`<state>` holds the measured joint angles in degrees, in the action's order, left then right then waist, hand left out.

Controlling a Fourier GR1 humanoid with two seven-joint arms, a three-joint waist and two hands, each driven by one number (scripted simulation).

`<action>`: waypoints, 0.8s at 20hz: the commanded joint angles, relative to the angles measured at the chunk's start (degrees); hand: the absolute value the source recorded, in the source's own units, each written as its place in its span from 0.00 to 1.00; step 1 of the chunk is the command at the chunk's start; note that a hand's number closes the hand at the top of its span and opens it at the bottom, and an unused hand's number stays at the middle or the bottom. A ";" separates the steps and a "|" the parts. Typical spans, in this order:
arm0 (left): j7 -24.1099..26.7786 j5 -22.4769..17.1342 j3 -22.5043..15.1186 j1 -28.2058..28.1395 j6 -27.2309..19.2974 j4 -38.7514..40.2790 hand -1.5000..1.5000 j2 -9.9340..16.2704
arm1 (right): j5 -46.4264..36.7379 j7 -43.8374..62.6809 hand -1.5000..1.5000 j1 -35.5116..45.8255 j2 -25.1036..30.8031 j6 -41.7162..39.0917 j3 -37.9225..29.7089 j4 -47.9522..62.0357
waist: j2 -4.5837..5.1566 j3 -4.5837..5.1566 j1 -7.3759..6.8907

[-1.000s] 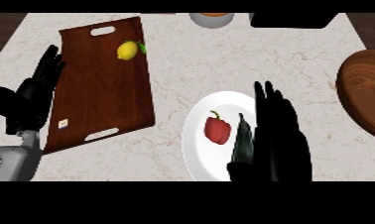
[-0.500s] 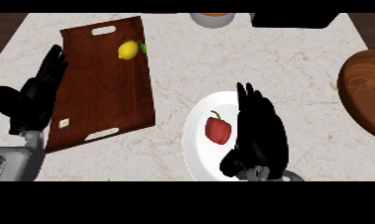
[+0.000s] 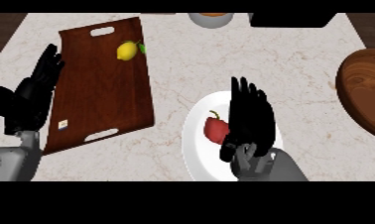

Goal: Pick the bell pepper from the plate and place it in the bowl

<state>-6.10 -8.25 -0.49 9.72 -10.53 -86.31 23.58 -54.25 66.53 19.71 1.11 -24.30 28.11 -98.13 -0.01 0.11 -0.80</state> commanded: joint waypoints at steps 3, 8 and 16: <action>-2.00 0.53 -0.03 0.04 0.16 -1.97 0.50 0.05 | -4.64 10.50 0.00 3.74 -1.06 -3.58 3.14 5.54 | -0.11 -0.08 0.18; 0.39 0.05 1.12 -2.54 1.95 -0.43 0.50 0.12 | 0.92 14.82 0.00 1.06 -1.06 -0.68 5.96 4.60 | -0.13 -0.07 0.20; 2.48 0.76 1.80 -1.27 2.18 1.85 0.50 -1.45 | 1.56 13.79 0.00 0.96 -1.06 3.70 6.10 8.72 | -0.03 -0.07 0.68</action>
<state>-5.06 -6.68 0.07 8.26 -9.90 -86.25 21.94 -53.23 67.79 20.93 1.12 -21.05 32.82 -88.94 -0.01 0.03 -0.50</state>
